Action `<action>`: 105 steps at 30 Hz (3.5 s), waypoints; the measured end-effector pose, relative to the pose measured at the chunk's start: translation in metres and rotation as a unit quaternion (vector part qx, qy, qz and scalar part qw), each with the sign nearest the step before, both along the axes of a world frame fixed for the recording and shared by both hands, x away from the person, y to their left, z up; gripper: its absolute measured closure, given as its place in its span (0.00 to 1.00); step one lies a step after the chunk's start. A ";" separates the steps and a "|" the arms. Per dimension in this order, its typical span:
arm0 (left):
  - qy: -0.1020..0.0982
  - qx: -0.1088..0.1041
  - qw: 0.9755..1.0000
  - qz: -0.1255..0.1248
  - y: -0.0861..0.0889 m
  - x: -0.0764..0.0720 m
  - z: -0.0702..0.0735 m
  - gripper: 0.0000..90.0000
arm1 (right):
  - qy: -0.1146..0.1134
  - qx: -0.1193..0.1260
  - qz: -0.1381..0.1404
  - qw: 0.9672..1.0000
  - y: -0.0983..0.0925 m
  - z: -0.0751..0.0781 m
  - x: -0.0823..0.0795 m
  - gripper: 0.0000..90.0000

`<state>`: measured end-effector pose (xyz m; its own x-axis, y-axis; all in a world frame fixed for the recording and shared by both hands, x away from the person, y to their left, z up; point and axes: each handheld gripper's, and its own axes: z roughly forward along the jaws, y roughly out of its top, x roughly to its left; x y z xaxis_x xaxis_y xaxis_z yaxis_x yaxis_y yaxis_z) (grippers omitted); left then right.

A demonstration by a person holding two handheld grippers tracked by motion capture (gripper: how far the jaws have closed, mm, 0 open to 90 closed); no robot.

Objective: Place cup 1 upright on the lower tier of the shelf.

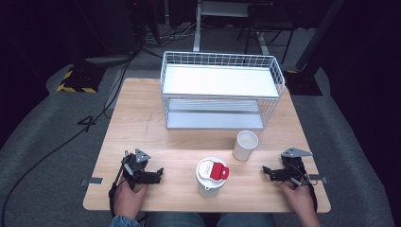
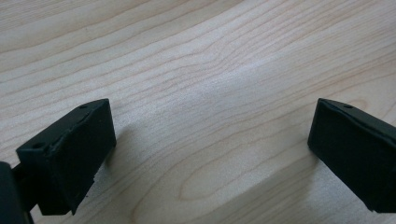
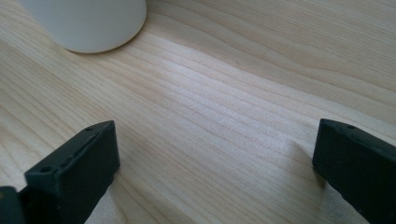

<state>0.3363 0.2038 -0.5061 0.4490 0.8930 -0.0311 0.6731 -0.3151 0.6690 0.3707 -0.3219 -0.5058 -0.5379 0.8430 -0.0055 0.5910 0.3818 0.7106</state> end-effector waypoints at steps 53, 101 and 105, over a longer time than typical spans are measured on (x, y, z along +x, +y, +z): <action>0.000 0.000 1.000 0.005 -0.001 0.002 0.000 0.01 | -0.064 0.086 0.042 0.993 -0.003 0.041 -0.011 0.07; 0.001 0.000 1.000 0.012 -0.002 0.001 0.000 0.01 | -0.050 0.106 0.091 0.989 0.076 0.011 0.035 0.17; 0.000 0.000 1.000 0.012 -0.002 0.001 0.000 0.01 | -0.053 0.109 0.091 0.988 0.076 0.009 0.036 0.18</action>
<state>0.3374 0.2016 -0.5061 0.4277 0.9034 -0.0316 0.6810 -0.2990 0.6685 0.4062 -0.2456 -0.4964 -0.6867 0.7199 0.1009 0.4441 0.3055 0.8423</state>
